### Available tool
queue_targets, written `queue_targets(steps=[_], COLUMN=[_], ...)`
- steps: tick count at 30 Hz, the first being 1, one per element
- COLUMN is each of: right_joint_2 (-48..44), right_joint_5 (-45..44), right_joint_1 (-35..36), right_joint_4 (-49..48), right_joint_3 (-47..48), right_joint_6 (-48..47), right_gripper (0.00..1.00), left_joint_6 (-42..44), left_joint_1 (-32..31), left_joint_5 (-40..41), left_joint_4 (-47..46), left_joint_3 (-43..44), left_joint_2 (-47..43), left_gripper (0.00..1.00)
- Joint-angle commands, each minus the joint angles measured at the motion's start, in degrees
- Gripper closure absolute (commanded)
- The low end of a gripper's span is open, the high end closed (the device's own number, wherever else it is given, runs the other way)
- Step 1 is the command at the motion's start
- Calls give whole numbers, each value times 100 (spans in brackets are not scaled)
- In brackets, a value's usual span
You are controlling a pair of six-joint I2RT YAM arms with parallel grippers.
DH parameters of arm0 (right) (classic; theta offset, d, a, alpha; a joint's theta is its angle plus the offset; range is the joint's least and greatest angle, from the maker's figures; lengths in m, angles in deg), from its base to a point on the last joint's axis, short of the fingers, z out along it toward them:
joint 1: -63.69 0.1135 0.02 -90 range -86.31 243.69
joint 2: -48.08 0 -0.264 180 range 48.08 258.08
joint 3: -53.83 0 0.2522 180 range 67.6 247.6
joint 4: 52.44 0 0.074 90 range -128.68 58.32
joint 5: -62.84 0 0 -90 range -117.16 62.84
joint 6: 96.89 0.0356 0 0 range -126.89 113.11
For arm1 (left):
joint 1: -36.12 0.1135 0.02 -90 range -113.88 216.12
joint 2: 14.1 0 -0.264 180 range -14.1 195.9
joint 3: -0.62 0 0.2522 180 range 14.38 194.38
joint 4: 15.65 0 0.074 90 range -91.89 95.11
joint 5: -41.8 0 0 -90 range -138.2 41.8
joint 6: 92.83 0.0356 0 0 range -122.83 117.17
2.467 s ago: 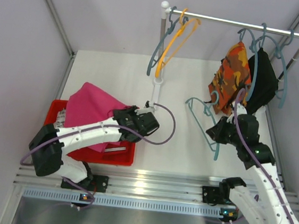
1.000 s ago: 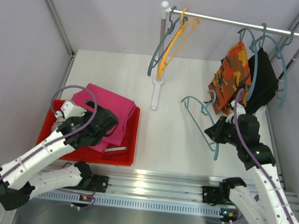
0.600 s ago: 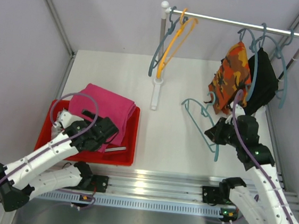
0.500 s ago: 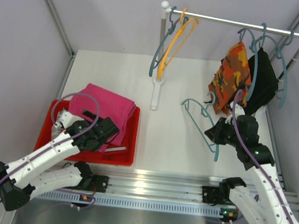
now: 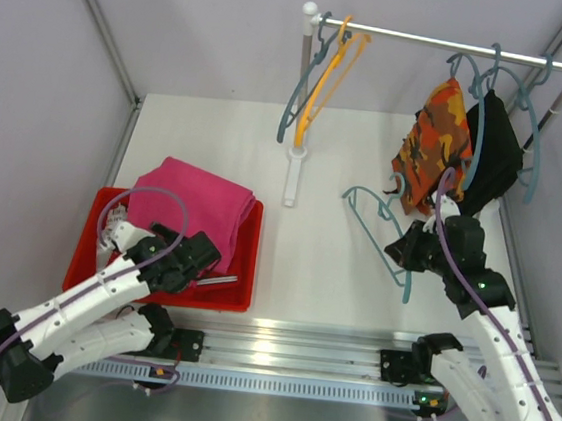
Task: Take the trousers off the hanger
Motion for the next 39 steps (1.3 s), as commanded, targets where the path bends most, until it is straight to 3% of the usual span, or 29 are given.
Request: queue_targets(steps=[1,15,24,28,31,32,35,39], right_joint_2=[-24,-6,46,64,55,47,38,38], right_joint_5=[-72,-160,-152,-152,-187,-195,-204,-213], right_joint_1=[43,43,34,52,43,43,43,52], right_joint_4=[-151,-81,-142,-125,-90,-81,-46,-72], right_joint_3=[95,139,130,156,174,183,209,218], right_joint_6=[-84,-67,-49,-67,-75,-75,-75,-32], right_gripper=[100,100,100,100,100,100,100,100], left_joint_6=[-730,-167,-70,79,211,237,203,167], left_joint_1=[59,296,463,533,621,673,718,727], left_joint_5=[284,232,82,-23,-15,-6,108,441], left_joint_4=[-347,-990,-963,-1288,-1385,-1368,-1087,-455], left_joint_3=[-67,-234,-339,-489,-498,-463,-236,292], left_joint_2=[-157,-34,-87,-96,-87,-87,-122,-184], left_gripper=[31,46,29,41,58,72,98,100])
